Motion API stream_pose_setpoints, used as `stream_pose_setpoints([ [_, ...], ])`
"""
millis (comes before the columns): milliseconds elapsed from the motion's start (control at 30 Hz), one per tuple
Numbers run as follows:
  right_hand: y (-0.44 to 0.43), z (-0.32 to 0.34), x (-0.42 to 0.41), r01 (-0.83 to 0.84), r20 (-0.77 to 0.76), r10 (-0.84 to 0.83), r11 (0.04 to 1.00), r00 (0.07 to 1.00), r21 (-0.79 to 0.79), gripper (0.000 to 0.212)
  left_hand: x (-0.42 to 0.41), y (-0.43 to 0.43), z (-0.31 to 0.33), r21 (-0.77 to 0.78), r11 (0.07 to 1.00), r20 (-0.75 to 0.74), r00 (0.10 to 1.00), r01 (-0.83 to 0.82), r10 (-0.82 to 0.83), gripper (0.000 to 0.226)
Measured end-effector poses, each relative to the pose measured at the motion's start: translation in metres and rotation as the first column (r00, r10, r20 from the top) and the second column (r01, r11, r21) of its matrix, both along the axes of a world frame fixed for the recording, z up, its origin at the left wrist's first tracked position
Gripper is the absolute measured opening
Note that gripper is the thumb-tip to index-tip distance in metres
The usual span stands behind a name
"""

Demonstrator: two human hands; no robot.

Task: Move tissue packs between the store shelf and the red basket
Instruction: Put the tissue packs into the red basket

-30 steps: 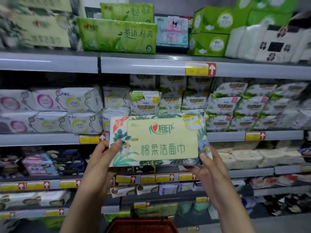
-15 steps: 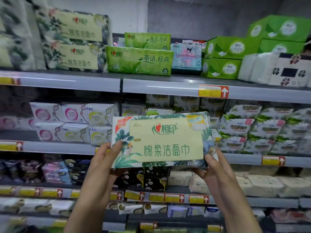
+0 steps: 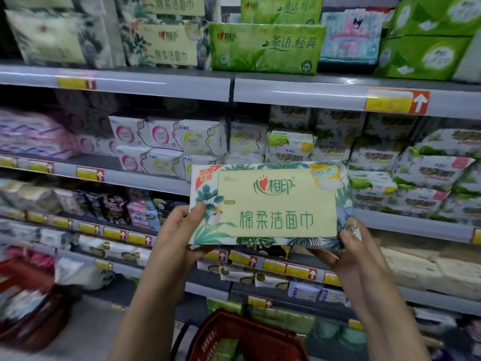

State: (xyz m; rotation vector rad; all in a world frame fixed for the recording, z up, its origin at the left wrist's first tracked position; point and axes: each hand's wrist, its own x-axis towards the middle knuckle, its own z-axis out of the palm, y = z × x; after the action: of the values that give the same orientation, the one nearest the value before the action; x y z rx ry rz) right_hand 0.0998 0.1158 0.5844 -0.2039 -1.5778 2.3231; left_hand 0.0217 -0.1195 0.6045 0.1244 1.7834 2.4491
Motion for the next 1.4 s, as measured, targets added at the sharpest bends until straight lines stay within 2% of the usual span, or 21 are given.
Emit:
stream_pose_setpoints([
  [67, -0.002, 0.000, -0.001, -0.031, 0.020, 0.032, 0.999, 0.999, -0.021, 0.115, 0.003, -0.005, 0.000, -0.009, 0.999, 0.029, 0.999, -0.031, 0.031, 0.042],
  [200, -0.009, 0.008, -0.004, -0.094, 0.002, 0.094, 0.993, 0.996, -0.067, 0.100, 0.010, -0.012, 0.005, -0.008, 0.998, 0.054, 0.996, -0.066, 0.066, 0.049],
  [467, -0.007, 0.017, -0.002, -0.122, -0.013, 0.121, 0.991, 0.993, -0.059, 0.108, 0.022, -0.006, 0.004, 0.062, 0.994, 0.069, 0.994, -0.089, 0.085, 0.065],
  [767, -0.010, 0.023, -0.009, -0.143, -0.044, 0.141, 0.989, 0.989, -0.037, 0.105, 0.001, -0.010, 0.002, 0.126, 0.991, 0.138, 0.990, -0.042, 0.024, 0.044],
  [900, -0.019, 0.032, -0.026, -0.102, -0.059, 0.100, 0.994, 0.993, -0.034, 0.106, -0.023, -0.016, 0.006, 0.204, 0.978, 0.180, 0.984, -0.042, 0.004, 0.058],
  [1000, -0.032, 0.034, -0.043, -0.062, -0.078, 0.055, 0.994, 0.995, -0.089, 0.092, -0.037, -0.026, 0.009, 0.244, 0.970, 0.170, 0.985, -0.009, -0.033, 0.066],
  [1100, -0.050, 0.035, -0.066, -0.038, -0.074, 0.031, 0.995, 0.997, -0.091, 0.108, -0.063, -0.043, 0.015, 0.246, 0.969, 0.165, 0.985, 0.016, -0.058, 0.077],
  [1267, -0.095, 0.043, -0.110, -0.066, -0.111, 0.059, 0.996, 0.992, -0.053, 0.104, -0.106, -0.087, 0.029, 0.216, 0.976, 0.118, 0.993, -0.008, -0.018, 0.078],
  [1367, -0.122, 0.043, -0.136, -0.073, -0.119, 0.065, 0.995, 0.991, -0.068, 0.108, -0.129, -0.116, 0.038, 0.184, 0.983, 0.091, 0.996, -0.010, -0.006, 0.100],
  [1400, -0.129, 0.042, -0.143, -0.062, -0.120, 0.051, 0.994, 0.991, -0.085, 0.110, -0.139, -0.123, 0.040, 0.173, 0.985, 0.078, 0.997, -0.008, -0.005, 0.102],
])
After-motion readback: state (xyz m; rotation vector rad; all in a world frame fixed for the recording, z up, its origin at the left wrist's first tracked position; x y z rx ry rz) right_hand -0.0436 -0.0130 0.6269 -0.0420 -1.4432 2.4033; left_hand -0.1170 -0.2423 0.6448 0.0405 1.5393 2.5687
